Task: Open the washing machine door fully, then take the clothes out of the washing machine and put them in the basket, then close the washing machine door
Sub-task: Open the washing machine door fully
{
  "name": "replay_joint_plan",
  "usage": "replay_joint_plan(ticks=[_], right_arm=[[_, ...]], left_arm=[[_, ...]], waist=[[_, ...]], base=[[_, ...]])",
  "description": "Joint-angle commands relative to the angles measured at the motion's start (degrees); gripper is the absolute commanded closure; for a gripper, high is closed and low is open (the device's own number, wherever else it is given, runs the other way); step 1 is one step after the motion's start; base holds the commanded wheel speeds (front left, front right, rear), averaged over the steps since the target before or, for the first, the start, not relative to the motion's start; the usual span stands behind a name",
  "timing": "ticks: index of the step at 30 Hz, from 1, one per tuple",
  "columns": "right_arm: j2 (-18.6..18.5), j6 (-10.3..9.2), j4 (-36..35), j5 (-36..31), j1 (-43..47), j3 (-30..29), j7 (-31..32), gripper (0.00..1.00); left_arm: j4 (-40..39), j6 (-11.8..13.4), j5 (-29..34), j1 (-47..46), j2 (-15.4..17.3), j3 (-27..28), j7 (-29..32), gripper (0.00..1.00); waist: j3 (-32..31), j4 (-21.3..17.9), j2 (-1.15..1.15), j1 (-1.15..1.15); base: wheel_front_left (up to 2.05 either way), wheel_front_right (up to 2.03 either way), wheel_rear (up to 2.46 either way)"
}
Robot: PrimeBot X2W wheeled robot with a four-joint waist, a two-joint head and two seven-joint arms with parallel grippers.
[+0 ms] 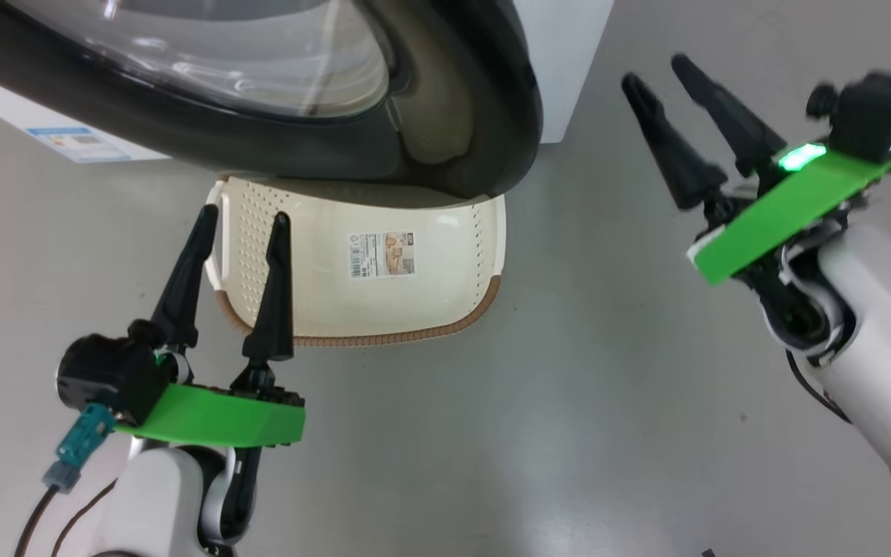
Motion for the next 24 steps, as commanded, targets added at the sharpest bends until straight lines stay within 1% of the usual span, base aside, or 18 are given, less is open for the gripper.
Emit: replay_joint_plan(ticks=[1,4,5,9,15,16,20,24], right_arm=[[-0.8,0.44,0.4,-2.2,2.4,2.2,-4.1,0.0],[-0.9,0.44,2.5,-5.1,3.4,2.6,-6.3,0.0],[-0.2,0.44,2.2,-8.5,4.2,-0.6,-6.5,0.0],[2.4,0.44,-0.4,-17.3,8.8,-9.7,-6.5,0.0],[6.8,0.44,-6.5,-28.9,16.3,-20.3,-6.5,0.0],[6.8,0.44,-6.5,-28.9,16.3,-20.3,-6.5,0.0],[9.2,0.44,-11.3,-33.6,20.3,-25.6,-6.5,0.0],[10.1,0.44,-13.7,-36.0,23.4,-27.0,-6.5,0.0]], left_arm=[[-1.1,0.3,0.2,0.9,1.1,2.0,-0.3,0.0],[-1.2,0.3,0.3,1.1,1.1,2.3,-0.3,0.0],[-1.4,0.4,0.4,1.2,1.1,2.5,-0.3,0.0],[-1.7,0.6,0.6,1.3,1.1,2.8,-0.3,0.0],[-2.3,0.8,0.6,1.6,1.1,2.8,-0.3,0.0],[-2.3,0.8,0.6,1.6,1.1,2.8,-0.3,0.0],[-2.5,1.0,0.5,1.6,1.1,2.7,-0.3,0.0],[-2.7,1.3,0.4,1.7,1.1,2.9,-0.3,0.0]], waist=[[-0.7,-0.7,0.0,0.0],[-1.1,-1.2,0.0,0.0],[-1.1,-1.5,0.0,0.0],[-1.3,-1.7,0.0,0.0],[-1.6,-1.8,0.0,0.0],[-1.6,-1.8,0.0,0.0],[-1.6,-1.7,0.0,0.0],[-1.7,-1.7,0.0,0.0]], base=[[0.0,0.0,0.0],[0.0,0.0,0.0],[0.0,0.0,0.0],[0.0,0.0,0.0],[0.0,0.0,0.0],[0.0,0.0,0.0],[0.0,0.0,0.0],[0.0,0.0,0.0]])
